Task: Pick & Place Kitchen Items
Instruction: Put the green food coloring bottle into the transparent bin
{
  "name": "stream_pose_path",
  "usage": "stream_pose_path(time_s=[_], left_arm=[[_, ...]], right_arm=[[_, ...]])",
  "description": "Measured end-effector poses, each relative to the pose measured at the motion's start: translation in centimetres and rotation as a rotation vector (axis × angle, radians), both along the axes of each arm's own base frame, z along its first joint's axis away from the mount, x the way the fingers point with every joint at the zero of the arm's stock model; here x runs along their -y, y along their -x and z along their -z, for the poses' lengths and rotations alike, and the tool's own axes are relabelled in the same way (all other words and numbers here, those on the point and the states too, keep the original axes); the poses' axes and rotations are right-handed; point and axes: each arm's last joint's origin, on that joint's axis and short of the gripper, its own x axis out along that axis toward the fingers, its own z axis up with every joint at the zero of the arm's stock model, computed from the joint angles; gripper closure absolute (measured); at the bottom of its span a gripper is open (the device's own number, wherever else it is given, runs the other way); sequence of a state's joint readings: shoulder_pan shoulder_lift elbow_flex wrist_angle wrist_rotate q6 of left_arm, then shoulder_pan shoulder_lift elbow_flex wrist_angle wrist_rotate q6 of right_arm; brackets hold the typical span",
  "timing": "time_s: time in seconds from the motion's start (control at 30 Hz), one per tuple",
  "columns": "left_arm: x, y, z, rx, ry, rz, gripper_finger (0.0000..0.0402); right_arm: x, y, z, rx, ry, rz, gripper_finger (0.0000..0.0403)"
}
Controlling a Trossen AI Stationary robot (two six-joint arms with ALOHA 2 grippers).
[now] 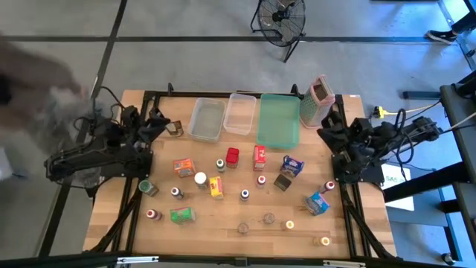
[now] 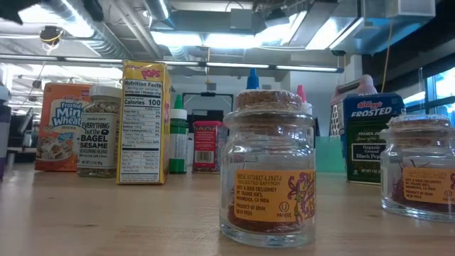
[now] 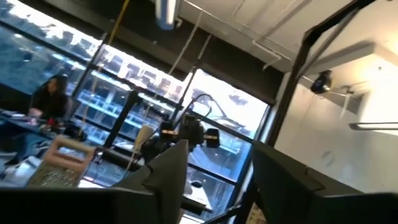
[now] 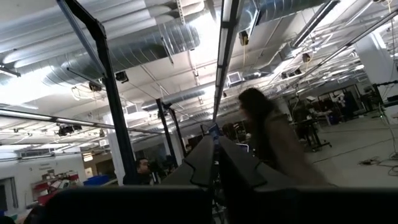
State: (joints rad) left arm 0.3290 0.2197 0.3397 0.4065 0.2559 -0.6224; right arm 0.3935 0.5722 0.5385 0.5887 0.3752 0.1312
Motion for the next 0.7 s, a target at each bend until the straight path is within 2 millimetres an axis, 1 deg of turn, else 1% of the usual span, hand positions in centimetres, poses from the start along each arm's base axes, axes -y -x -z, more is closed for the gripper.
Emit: stream_pose_path(time_s=[0.13, 0.3, 0.4, 0.5, 0.57, 0.7], left_arm=[[0.0, -0.1, -2.1, 0.013, -0.037, -0.003, 0.021], [-0.3, -0.9, -4.0, 0.004, -0.073, -0.027, 0.0208], [-0.4, -1.4, -5.1, -0.008, -0.117, -0.03, 0.0208], [-0.3, -2.0, -6.7, -0.043, -0.207, 0.027, 0.0208], [-0.5, -2.6, -7.9, -0.087, -0.238, 0.028, 0.0208], [-0.8, -3.9, -10.7, -0.191, -0.298, 0.026, 0.0208]], right_arm=[[-0.2, -0.4, -2.5, -0.043, 0.053, 0.019, 0.0343], [-0.5, -1.2, -6.0, -0.181, 0.114, 0.034, 0.0294], [-0.6, -1.6, -7.7, -0.238, 0.123, 0.024, 0.0274], [-0.9, -1.8, -9.0, -0.263, 0.137, -0.039, 0.0268], [-1.0, -1.8, -9.7, -0.264, 0.153, -0.072, 0.0268], [-1.1, -1.6, -10.4, -0.26, 0.178, -0.132, 0.0269]])
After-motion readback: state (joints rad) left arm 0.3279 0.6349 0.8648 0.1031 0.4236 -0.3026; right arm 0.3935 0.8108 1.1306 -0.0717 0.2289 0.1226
